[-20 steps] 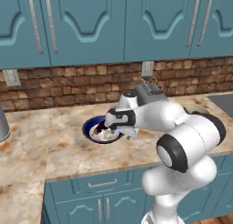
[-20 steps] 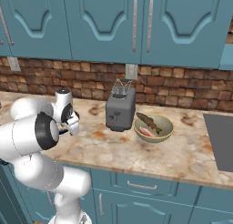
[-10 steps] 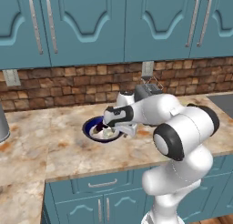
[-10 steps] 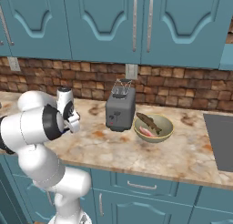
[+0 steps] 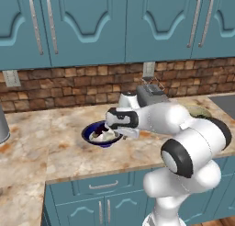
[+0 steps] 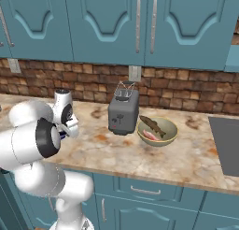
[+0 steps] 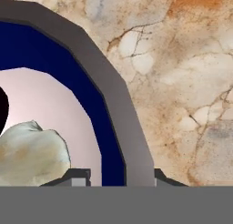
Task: Place the bowl with the eggplant and garlic on the second highest shelf of the fridge. Place the bowl with the steak and fish on the top shelf of the fridge.
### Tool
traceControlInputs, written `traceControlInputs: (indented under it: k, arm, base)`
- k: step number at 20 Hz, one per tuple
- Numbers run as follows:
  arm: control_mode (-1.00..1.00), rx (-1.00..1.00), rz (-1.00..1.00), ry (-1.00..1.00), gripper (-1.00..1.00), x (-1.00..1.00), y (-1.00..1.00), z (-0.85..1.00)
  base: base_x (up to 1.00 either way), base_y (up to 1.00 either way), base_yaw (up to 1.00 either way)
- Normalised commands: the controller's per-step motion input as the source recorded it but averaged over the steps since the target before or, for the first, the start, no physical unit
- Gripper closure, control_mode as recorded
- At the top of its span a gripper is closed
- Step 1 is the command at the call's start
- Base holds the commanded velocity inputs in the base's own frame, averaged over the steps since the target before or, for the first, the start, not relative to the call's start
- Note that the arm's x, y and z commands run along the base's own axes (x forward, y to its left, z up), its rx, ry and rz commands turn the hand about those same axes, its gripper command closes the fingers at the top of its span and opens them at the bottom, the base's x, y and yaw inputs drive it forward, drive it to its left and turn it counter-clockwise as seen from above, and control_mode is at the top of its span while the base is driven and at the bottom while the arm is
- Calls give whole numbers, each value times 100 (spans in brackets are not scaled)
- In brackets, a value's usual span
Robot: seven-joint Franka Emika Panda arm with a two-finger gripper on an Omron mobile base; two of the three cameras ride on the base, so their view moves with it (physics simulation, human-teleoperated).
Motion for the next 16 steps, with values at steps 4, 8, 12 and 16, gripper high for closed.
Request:
traceControlInputs:
  k: [4,8,12,16]
  arm:
    - [-100,4,-12,-5,100,-98,-4,11]
    - [-100,6,-19,-24,100,-100,-42,63]
    - [-100,0,-18,-30,100,-100,-49,94]
    - [-100,-2,-13,-9,100,-100,-44,100]
  base:
    - [0,0,0]
    - [0,0,0]
    - [0,0,0]
    - [0,0,0]
